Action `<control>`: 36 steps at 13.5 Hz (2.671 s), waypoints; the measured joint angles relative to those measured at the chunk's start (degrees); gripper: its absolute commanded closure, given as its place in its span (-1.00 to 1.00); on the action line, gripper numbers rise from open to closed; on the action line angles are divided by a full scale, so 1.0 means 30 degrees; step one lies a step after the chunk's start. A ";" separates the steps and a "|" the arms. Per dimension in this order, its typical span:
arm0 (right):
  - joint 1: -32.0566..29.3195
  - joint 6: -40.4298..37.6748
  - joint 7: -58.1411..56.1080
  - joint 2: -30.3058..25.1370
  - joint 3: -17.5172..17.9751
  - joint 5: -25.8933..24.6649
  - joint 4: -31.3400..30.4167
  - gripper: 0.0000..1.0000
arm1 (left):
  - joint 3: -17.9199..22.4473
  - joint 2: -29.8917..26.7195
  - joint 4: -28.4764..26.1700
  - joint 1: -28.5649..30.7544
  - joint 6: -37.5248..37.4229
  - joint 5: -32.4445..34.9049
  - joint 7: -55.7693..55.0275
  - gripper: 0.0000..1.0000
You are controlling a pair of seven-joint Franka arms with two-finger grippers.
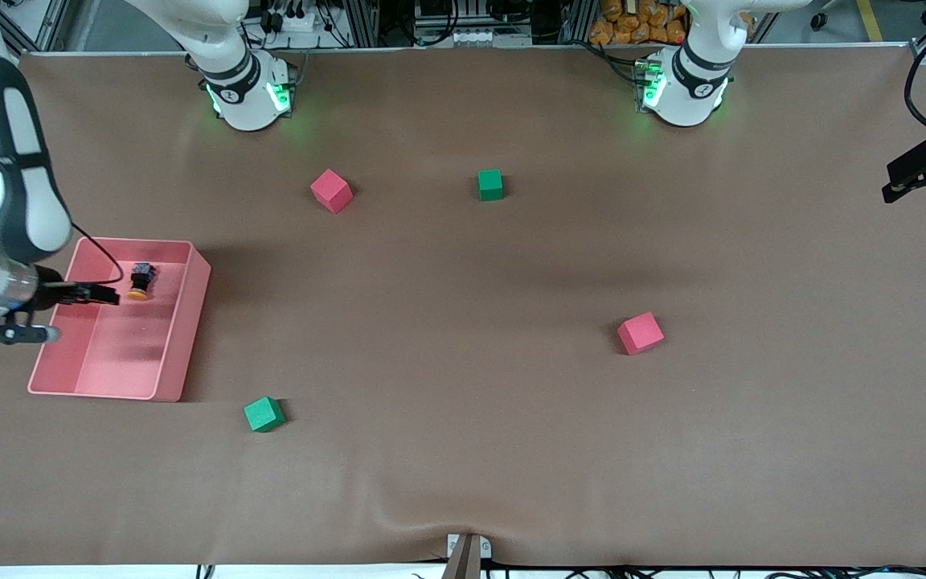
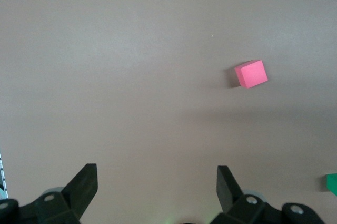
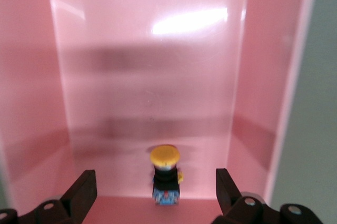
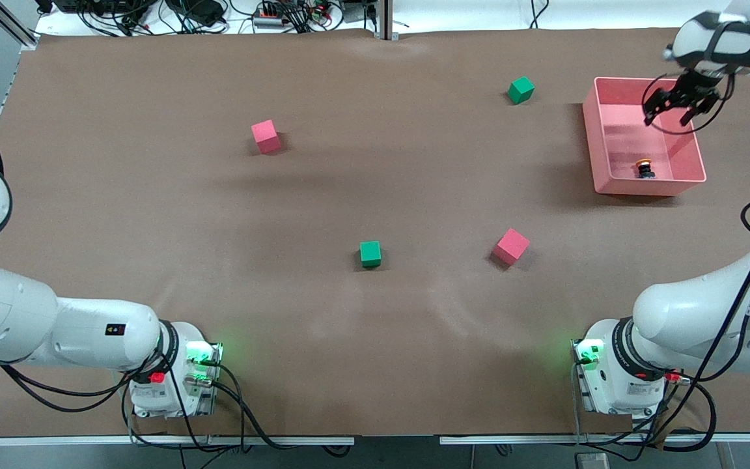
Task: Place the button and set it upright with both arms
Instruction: 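Reach the right gripper down into the pink tray toward the button, then grasp the yellow button's blue base with the right gripper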
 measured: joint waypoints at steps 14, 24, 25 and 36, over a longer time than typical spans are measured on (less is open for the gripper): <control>-0.1103 0.4074 -0.1794 0.0741 0.0005 -0.0508 -0.3794 -1.00 | -0.0039 0.0037 -0.0004 -0.0191 -0.0008 0.0000 -0.0206 -1.00; -0.1437 0.5198 -0.1836 0.0879 -0.0010 -0.0510 -0.4968 -1.00 | -0.0041 0.0037 -0.0004 -0.0200 -0.0008 0.0001 -0.0206 -1.00; -0.1449 0.5199 -0.1836 0.0945 -0.0011 -0.0510 -0.4977 -1.00 | -0.0042 0.0037 -0.0004 -0.0200 -0.0008 0.0001 -0.0206 -1.00; -0.1506 0.5188 -0.1847 0.0799 0.0017 -0.0635 -0.4926 1.00 | 0.0046 0.0036 0.0008 -0.0088 -0.0119 0.0001 -0.0206 -1.00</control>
